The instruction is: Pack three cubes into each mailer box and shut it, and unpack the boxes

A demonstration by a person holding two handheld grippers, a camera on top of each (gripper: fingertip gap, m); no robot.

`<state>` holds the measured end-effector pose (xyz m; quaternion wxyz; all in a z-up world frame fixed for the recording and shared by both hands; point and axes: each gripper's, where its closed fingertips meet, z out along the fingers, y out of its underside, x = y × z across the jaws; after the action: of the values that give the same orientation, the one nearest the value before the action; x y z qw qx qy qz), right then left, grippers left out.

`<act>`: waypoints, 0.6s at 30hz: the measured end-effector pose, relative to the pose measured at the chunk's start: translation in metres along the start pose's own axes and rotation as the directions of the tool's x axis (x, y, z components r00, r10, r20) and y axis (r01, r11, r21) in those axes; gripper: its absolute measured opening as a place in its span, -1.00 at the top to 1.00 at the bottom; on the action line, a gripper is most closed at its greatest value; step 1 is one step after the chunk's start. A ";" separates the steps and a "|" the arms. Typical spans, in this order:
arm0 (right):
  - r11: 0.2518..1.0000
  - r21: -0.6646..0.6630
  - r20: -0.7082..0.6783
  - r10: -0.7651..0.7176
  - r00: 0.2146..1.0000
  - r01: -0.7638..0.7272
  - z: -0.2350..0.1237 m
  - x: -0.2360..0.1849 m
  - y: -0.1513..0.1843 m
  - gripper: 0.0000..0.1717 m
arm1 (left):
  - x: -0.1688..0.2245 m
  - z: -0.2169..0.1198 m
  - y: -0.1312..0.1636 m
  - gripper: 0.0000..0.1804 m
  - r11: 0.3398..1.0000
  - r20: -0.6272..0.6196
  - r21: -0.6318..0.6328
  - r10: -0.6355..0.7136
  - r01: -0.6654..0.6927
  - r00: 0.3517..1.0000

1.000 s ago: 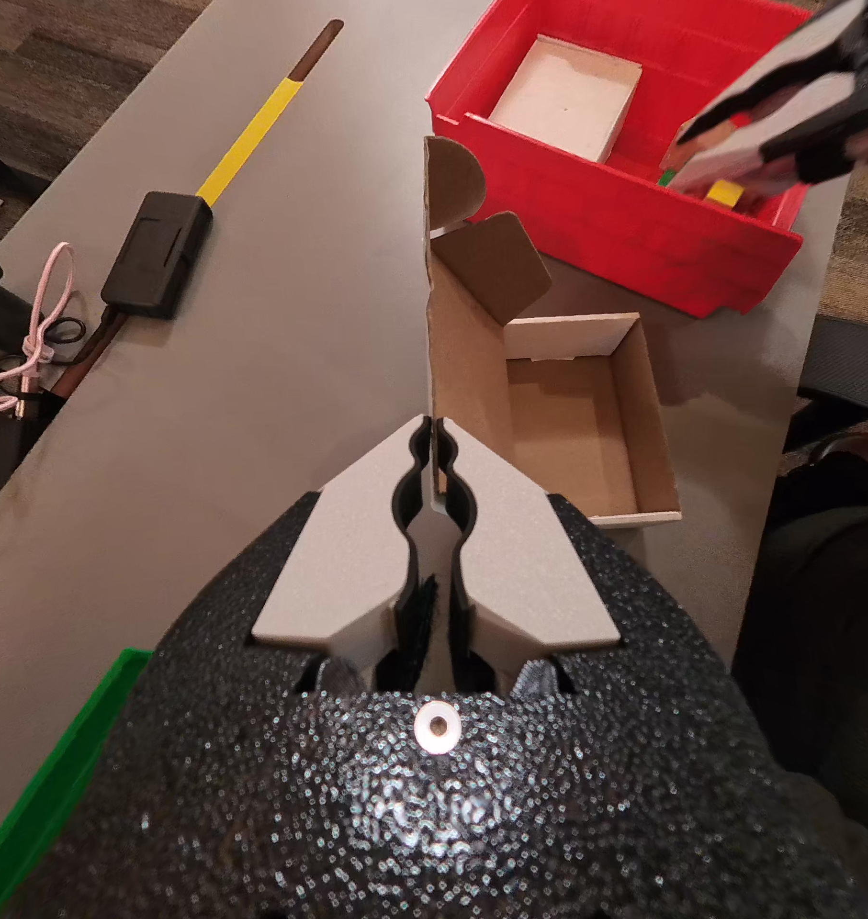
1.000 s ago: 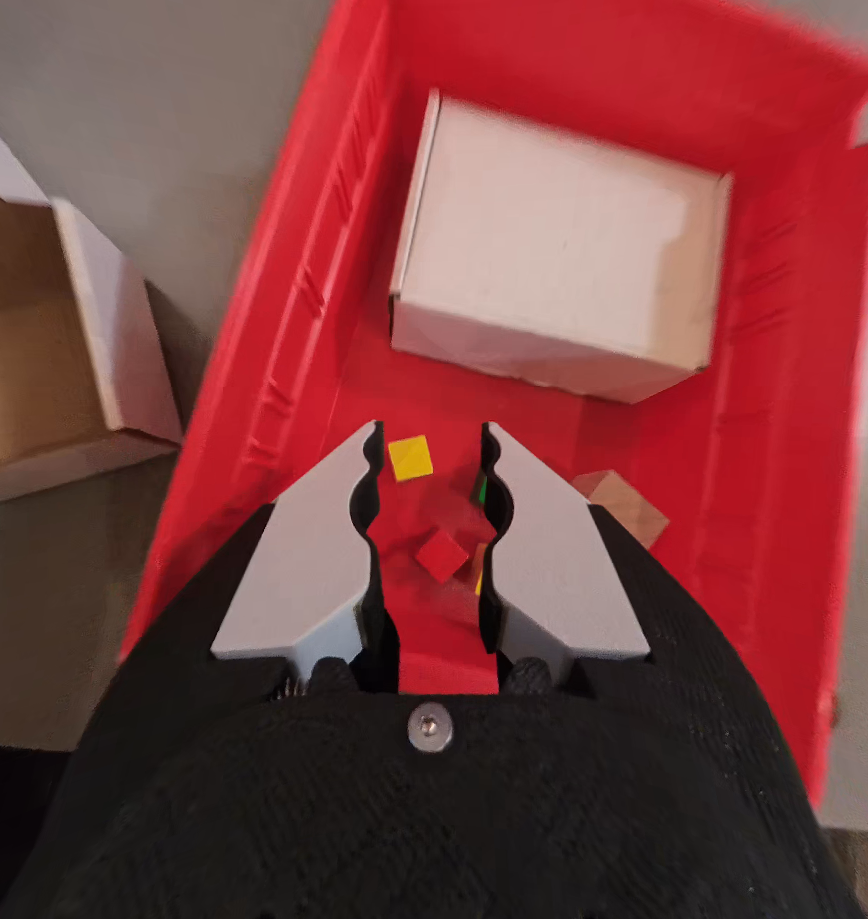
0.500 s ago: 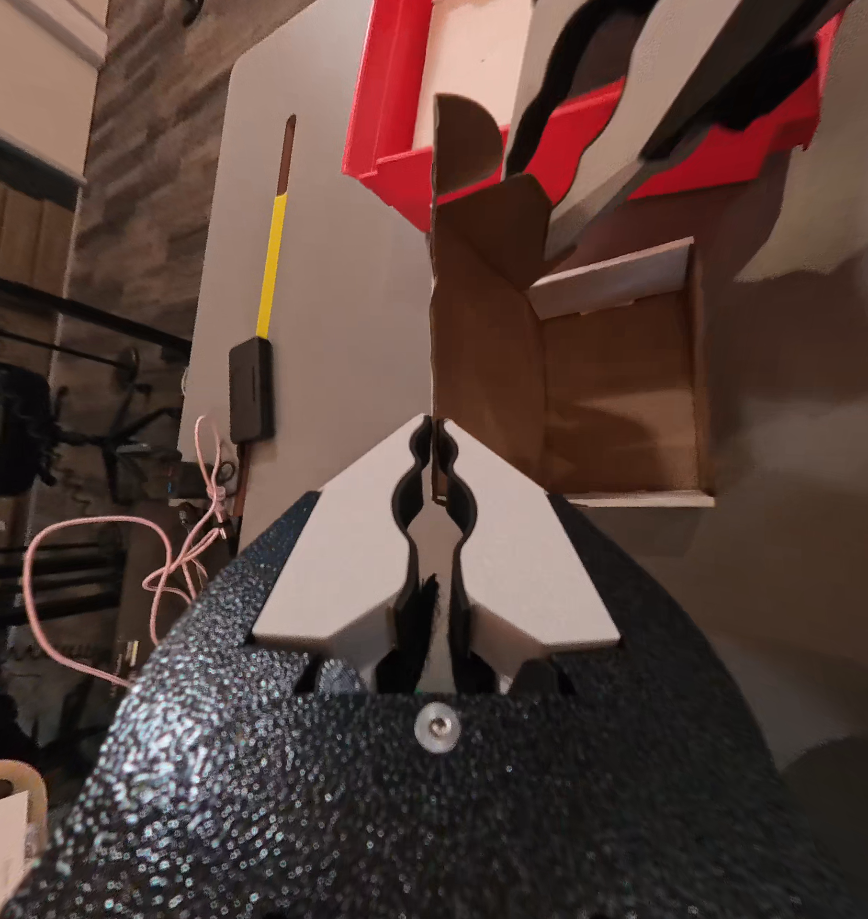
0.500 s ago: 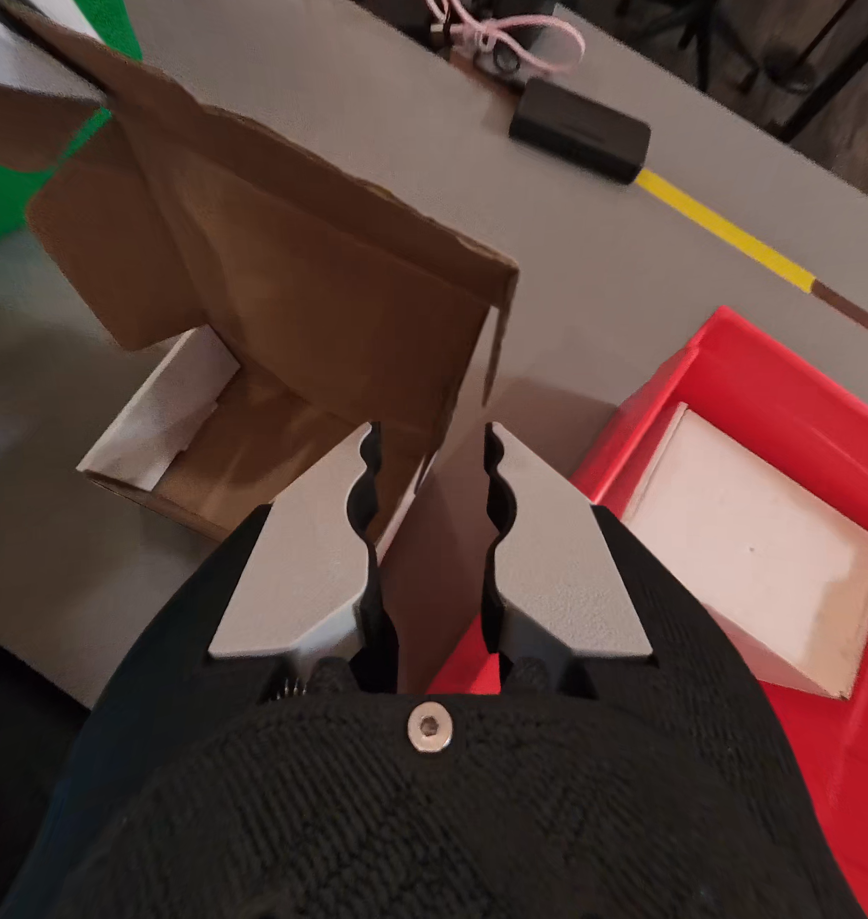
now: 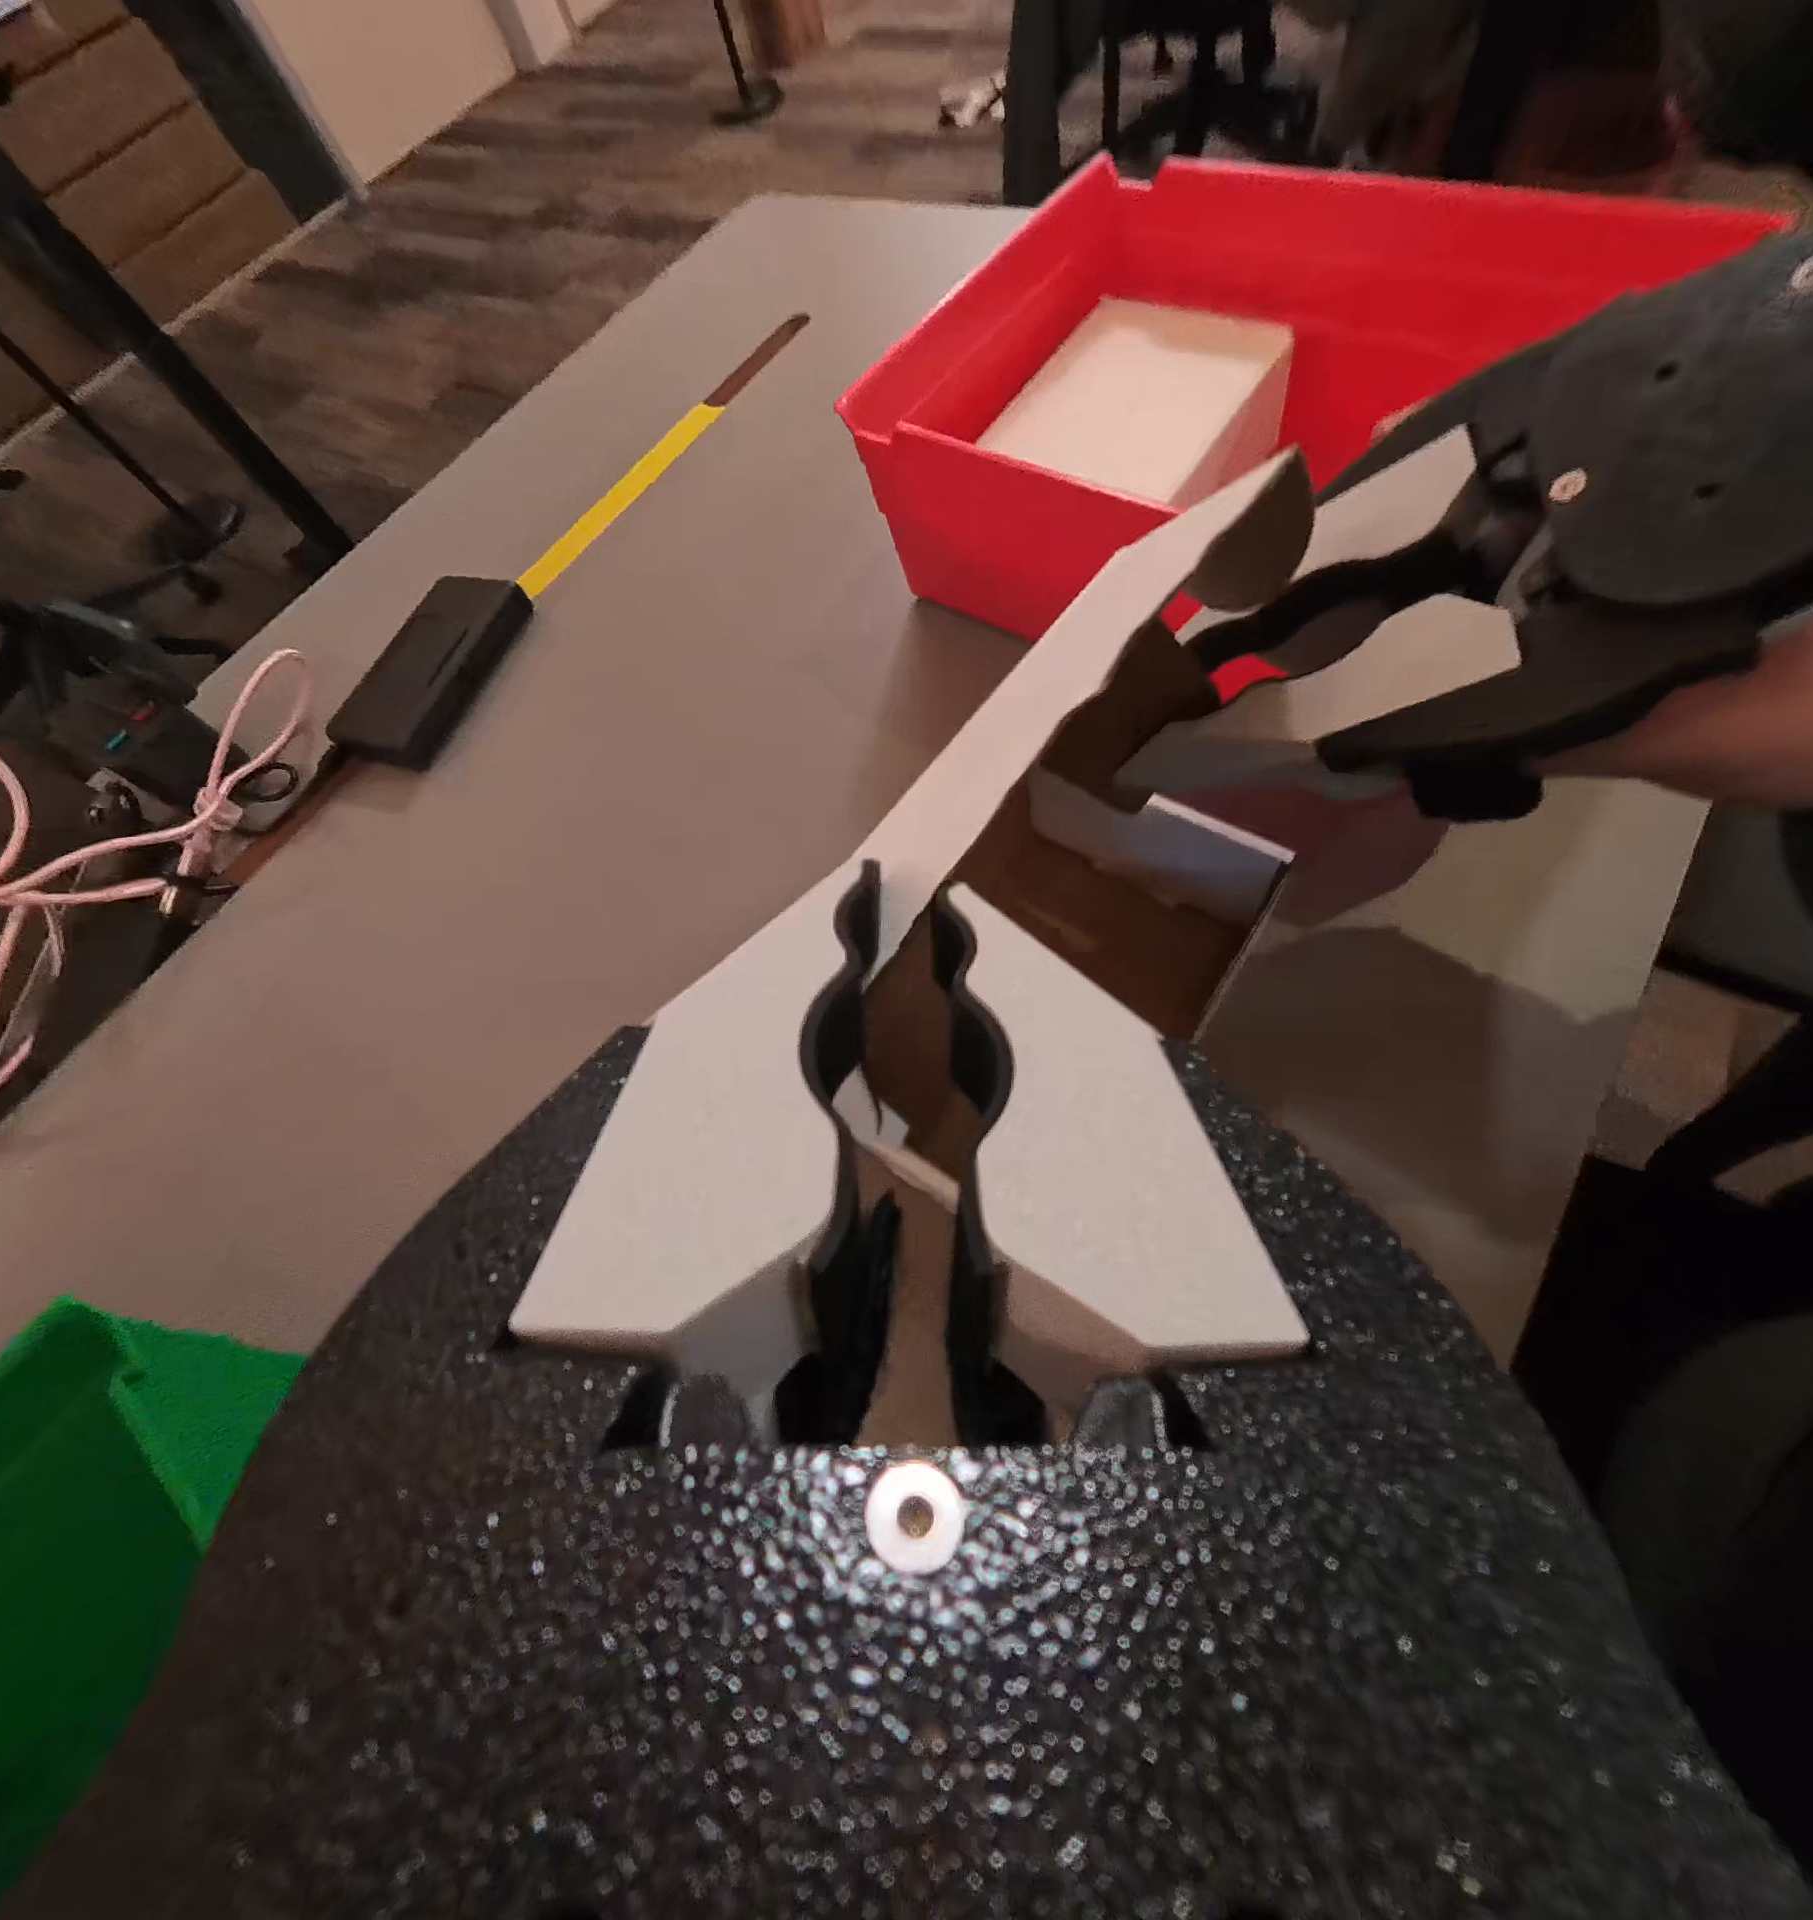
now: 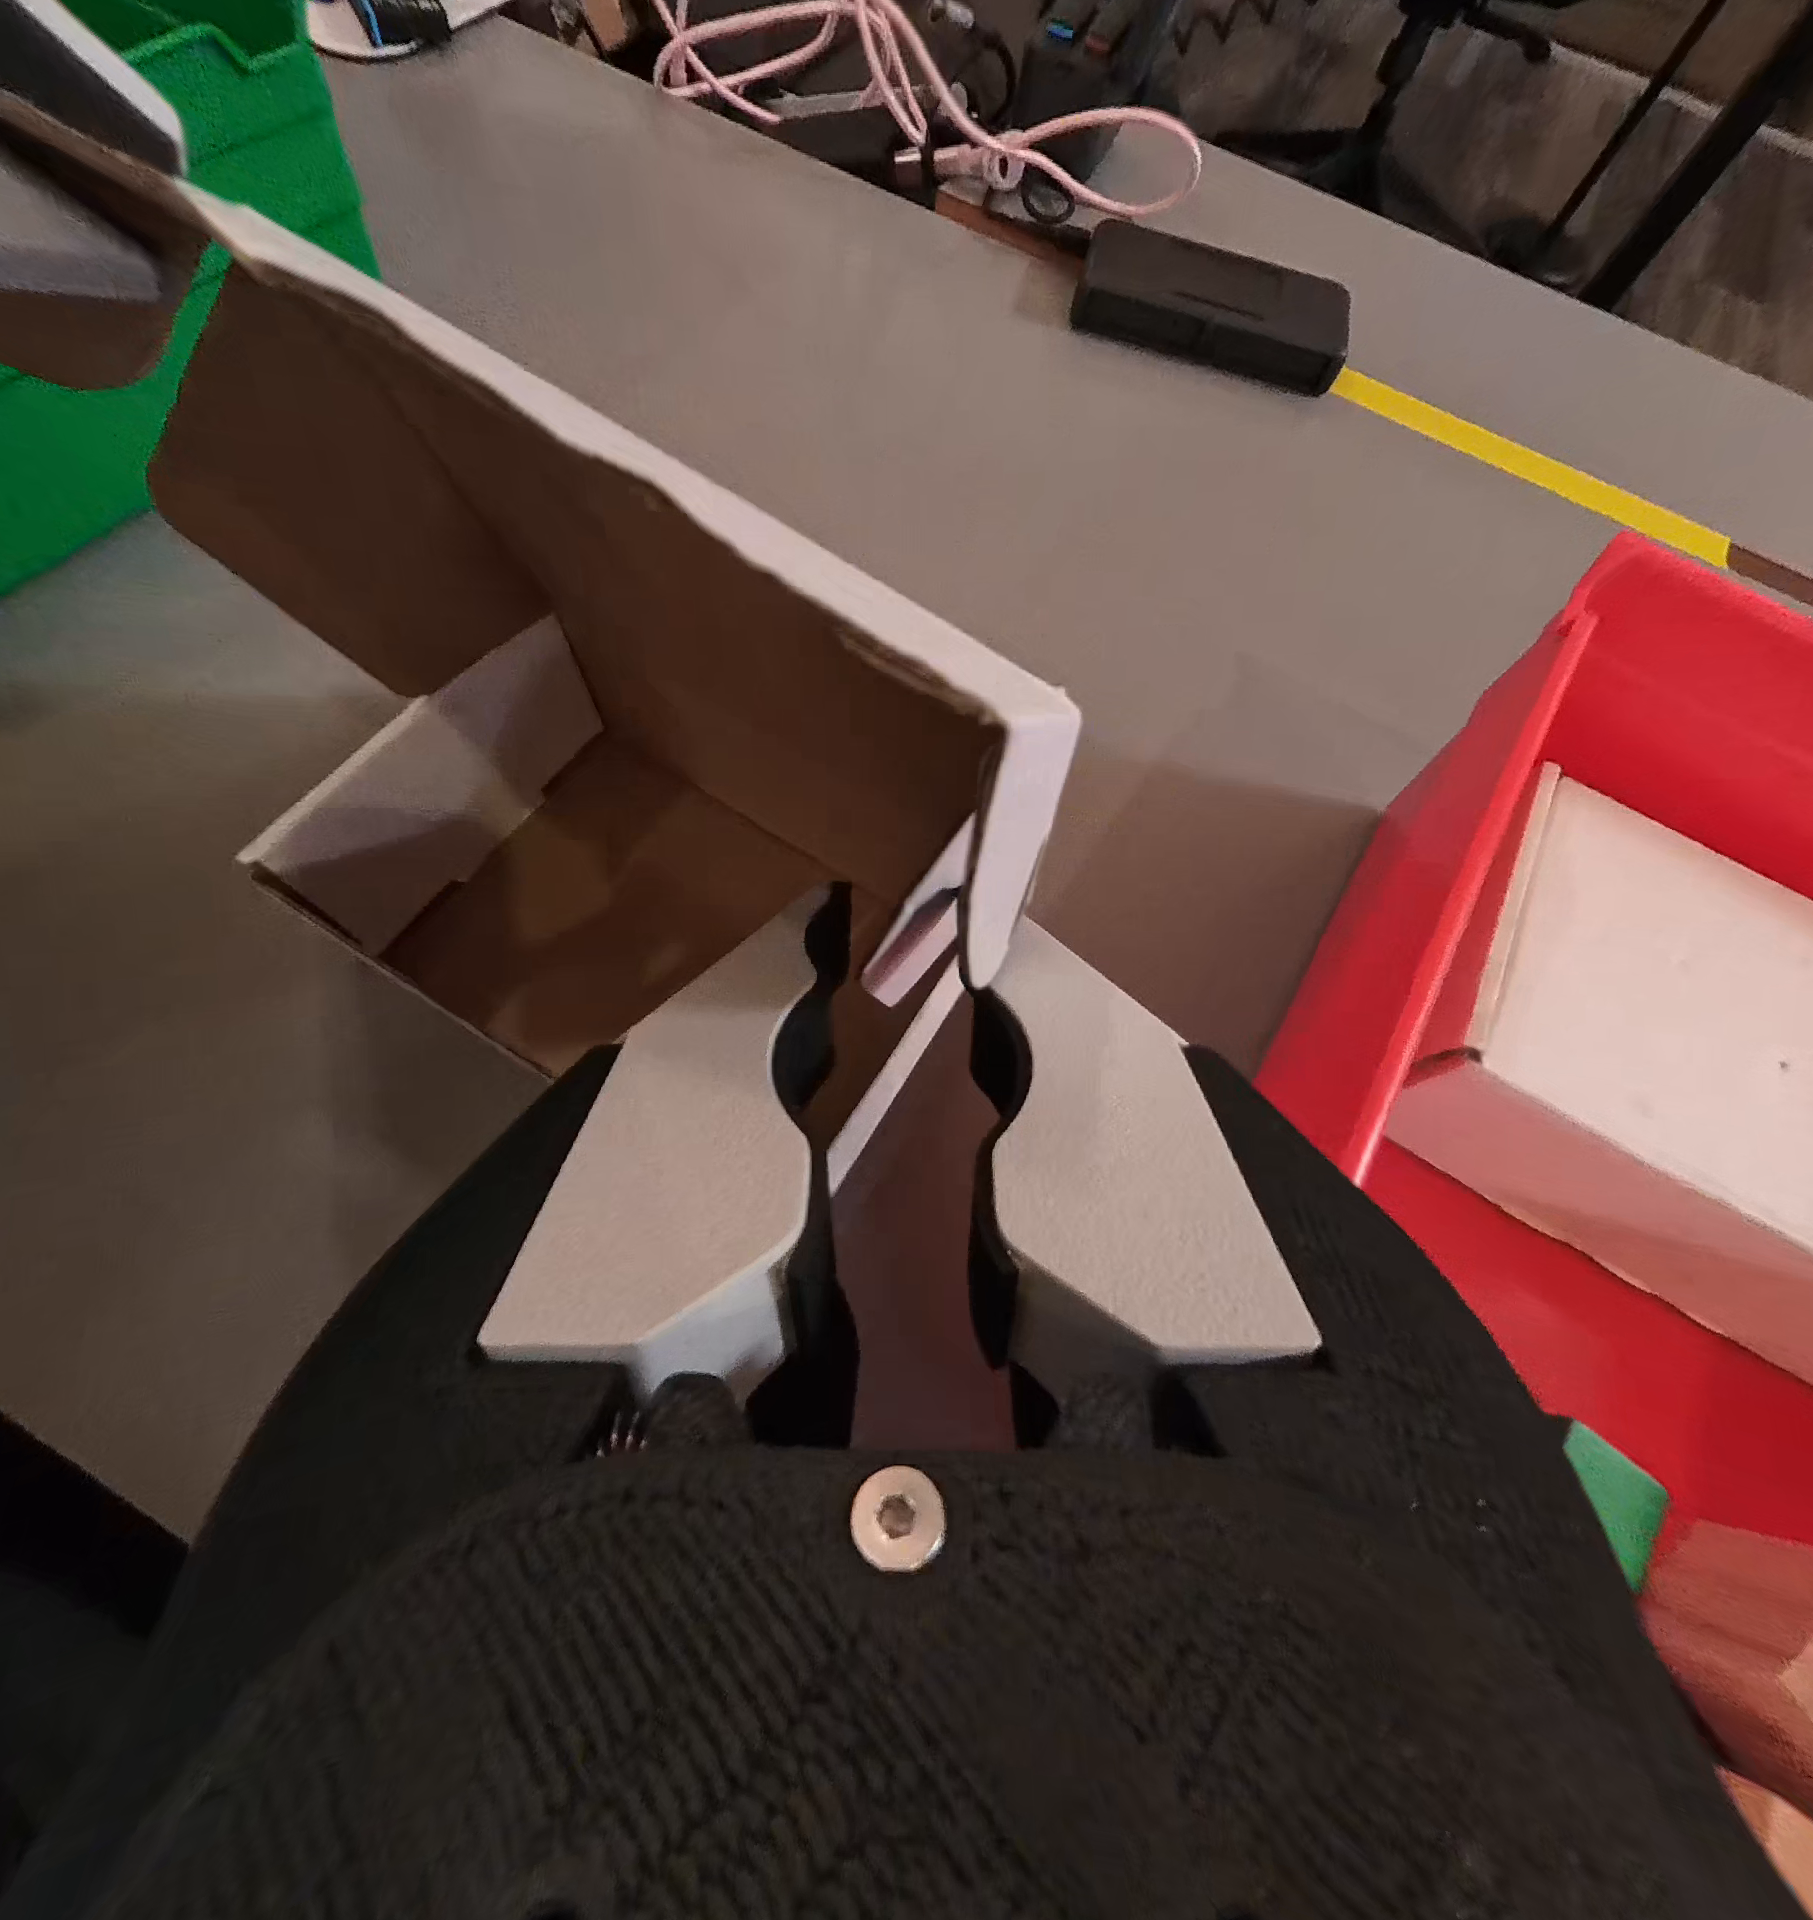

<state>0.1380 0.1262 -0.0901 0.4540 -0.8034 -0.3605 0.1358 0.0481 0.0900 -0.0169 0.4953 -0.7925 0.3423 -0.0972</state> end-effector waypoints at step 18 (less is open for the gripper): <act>0.988 0.128 0.085 0.077 0.993 -0.088 -0.003 -0.013 0.000 0.93 | 0.024 -0.060 0.039 0.25 0.920 0.141 0.348 -0.240 0.179 0.960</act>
<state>0.1305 0.1152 -0.0893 0.4854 -0.7798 -0.3350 0.2099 0.0188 0.0206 -0.0254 0.6373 -0.7354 0.1876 -0.1337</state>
